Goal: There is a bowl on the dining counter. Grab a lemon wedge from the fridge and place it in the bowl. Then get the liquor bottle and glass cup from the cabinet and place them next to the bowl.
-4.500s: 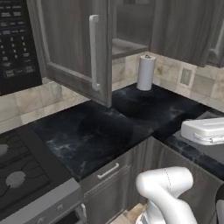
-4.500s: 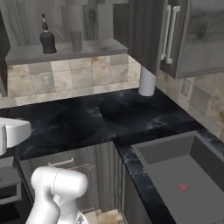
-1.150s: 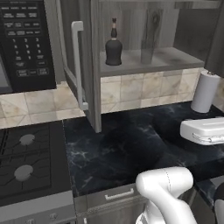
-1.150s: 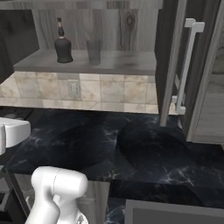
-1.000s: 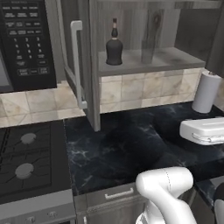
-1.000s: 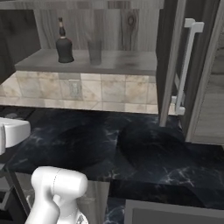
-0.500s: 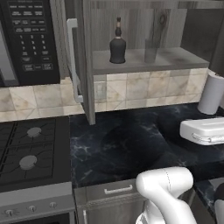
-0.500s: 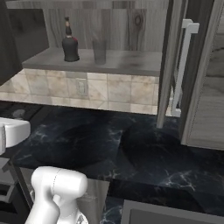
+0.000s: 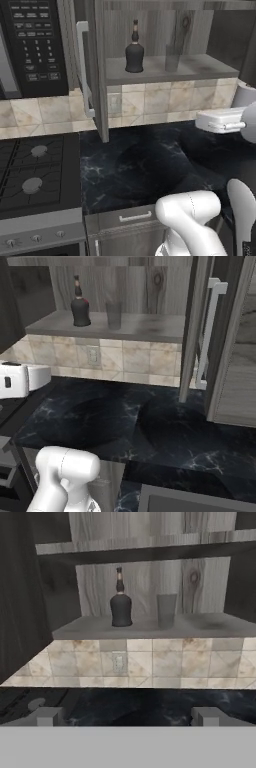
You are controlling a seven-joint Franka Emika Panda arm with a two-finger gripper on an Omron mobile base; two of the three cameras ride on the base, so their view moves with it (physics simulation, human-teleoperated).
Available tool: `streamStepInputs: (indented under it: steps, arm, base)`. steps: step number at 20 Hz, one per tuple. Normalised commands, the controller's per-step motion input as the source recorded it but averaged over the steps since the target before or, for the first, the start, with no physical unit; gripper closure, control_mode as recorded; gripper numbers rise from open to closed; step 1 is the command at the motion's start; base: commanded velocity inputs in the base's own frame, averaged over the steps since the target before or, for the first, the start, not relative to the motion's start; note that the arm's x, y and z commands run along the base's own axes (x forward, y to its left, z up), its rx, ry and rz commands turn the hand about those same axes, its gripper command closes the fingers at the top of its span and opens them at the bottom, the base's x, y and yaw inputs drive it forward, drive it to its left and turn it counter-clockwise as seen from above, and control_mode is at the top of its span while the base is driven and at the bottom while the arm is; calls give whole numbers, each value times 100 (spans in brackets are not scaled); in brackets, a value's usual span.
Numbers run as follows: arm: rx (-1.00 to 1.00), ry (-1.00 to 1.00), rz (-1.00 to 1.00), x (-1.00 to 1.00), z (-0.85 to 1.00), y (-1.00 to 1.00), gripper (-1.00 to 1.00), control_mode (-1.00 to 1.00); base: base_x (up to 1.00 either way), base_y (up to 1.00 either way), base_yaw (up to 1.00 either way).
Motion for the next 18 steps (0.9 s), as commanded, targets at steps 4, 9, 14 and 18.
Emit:
streamStepInputs:
  steps: [4,9,14,18]
  arm:
    - [-20,-13,0,43,79,14,-100,-100]
    - [-15,-13,0,17,45,8,-100,-100]
    - [0,1,0,5,0,0,-100,-100]
    - [0,2,0,24,1,0,-100,-100]
  base:
    - [0,0,0]
    - [0,0,0]
    - [0,0,0]
    - [0,0,0]
